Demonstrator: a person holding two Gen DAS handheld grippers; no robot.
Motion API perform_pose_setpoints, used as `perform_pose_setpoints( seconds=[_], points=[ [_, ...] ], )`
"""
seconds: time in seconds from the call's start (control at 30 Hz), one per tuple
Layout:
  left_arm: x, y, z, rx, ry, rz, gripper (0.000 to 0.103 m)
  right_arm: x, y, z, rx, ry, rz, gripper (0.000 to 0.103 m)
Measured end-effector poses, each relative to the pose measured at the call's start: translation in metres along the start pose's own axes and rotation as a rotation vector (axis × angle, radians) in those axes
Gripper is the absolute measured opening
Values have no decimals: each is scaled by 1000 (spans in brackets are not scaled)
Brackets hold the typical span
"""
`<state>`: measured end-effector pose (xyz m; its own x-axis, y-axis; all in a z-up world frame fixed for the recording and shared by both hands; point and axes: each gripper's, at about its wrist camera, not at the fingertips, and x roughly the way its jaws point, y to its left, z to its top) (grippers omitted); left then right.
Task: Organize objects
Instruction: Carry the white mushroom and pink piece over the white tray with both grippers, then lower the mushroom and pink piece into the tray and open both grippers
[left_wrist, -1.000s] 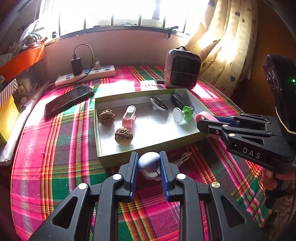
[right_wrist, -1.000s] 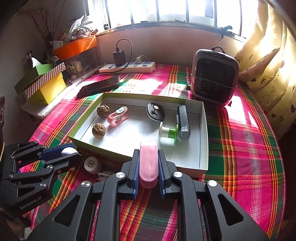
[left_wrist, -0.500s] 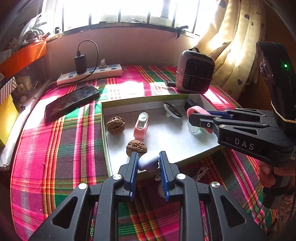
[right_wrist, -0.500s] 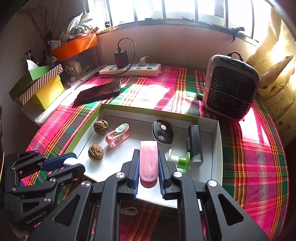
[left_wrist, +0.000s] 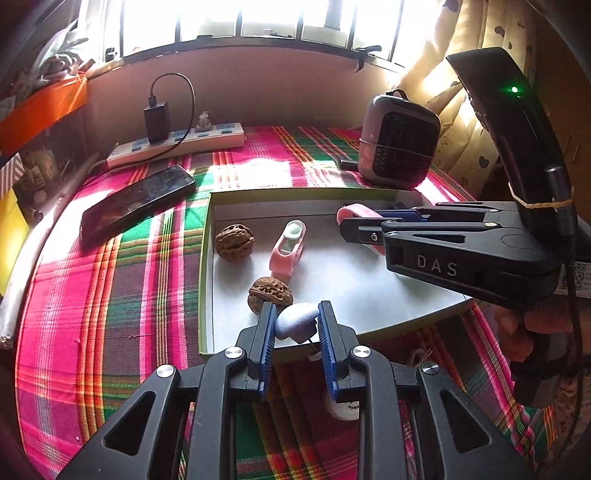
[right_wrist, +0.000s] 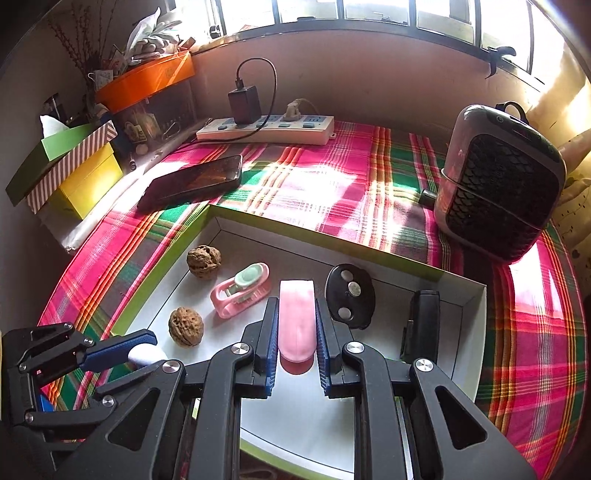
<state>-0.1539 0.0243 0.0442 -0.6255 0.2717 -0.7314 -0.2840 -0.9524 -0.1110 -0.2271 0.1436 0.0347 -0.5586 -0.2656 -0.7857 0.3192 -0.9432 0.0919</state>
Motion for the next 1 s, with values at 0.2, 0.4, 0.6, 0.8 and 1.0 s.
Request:
perform_pose_setpoints(
  seconds=[0.2,0.4,0.6,0.8,1.0],
  points=[
    [0,-1,4,13,-5,10,21,5,-3,11,2,2,1,18],
    [-5,0,7,19,-25,20,21,3,-12,15,13,8,-13,18],
    [2,3,15,5,-32,22,21,4,-16,15,29,9,-5,18],
    [10,11,30,-10,-31,31,21,7,-13,18,26,6,-5,18],
    [23,18,39,-15,-23,56,21,17,-13,23,32,18,-12,18]
  ],
)
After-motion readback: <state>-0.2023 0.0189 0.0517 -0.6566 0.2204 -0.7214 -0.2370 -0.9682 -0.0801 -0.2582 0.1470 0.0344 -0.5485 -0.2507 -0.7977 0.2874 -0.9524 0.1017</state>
